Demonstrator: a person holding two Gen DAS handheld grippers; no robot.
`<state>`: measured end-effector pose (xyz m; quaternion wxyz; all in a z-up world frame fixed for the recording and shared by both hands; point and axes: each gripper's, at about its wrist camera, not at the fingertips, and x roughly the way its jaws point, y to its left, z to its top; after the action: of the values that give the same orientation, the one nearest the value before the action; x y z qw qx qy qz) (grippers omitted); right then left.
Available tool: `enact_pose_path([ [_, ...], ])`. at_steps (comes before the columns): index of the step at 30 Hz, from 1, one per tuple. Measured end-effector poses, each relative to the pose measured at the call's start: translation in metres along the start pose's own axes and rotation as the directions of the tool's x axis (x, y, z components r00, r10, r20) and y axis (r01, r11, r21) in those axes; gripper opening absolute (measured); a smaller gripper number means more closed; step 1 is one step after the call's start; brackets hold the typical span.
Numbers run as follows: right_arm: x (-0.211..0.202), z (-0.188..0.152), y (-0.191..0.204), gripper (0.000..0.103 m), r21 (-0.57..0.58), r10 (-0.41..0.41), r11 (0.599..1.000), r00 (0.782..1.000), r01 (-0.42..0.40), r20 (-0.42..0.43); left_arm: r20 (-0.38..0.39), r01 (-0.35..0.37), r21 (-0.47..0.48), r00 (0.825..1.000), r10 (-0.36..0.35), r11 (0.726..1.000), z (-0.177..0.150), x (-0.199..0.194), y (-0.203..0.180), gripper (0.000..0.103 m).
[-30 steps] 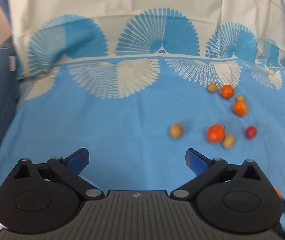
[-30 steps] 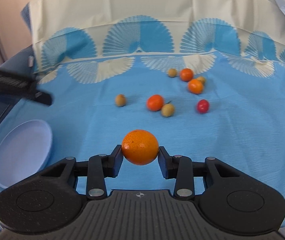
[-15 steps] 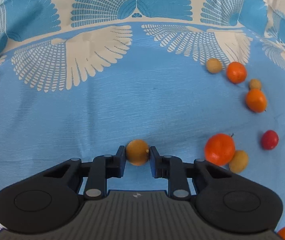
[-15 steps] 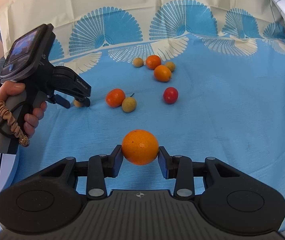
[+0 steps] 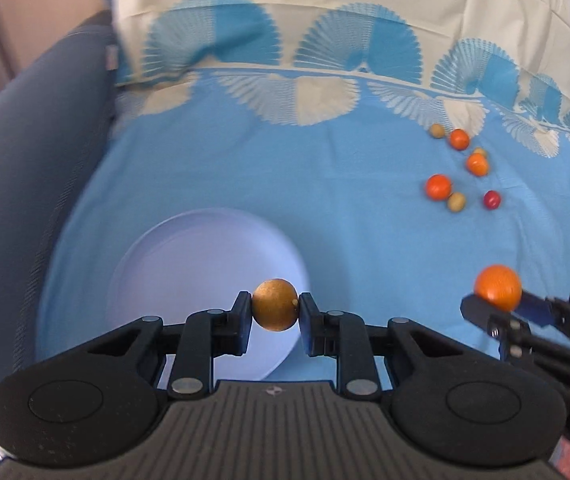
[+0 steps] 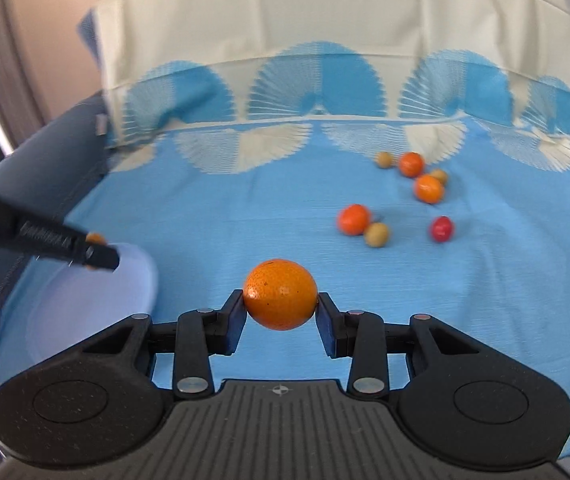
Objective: Organize fruits
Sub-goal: 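Carry the yellow-brown fruit over the plate while the right tool carries the orange there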
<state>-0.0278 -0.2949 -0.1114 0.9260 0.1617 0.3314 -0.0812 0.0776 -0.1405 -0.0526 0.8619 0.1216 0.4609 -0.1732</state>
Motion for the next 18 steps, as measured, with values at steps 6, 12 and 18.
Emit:
enact_pose_path([
  [6,-0.038,-0.014,0.080,0.040,-0.117,0.115,0.986,0.993,-0.117,-0.020,0.064,-0.058,-0.073,0.996,0.062,0.996,-0.050,-0.062,0.052,0.027],
  [12,-0.061,-0.030,0.129,0.040,-0.201,0.152,0.966,0.987,-0.161,-0.056,0.118,-0.050,-0.120,0.991,0.064,0.992,-0.067,-0.090,0.074,0.027],
  [18,-0.075,-0.030,0.141,0.040,-0.229,0.136,0.963,0.990,-0.141,-0.039,0.134,-0.036,-0.143,0.989,0.055,0.989,-0.071,-0.096,0.084,0.027],
])
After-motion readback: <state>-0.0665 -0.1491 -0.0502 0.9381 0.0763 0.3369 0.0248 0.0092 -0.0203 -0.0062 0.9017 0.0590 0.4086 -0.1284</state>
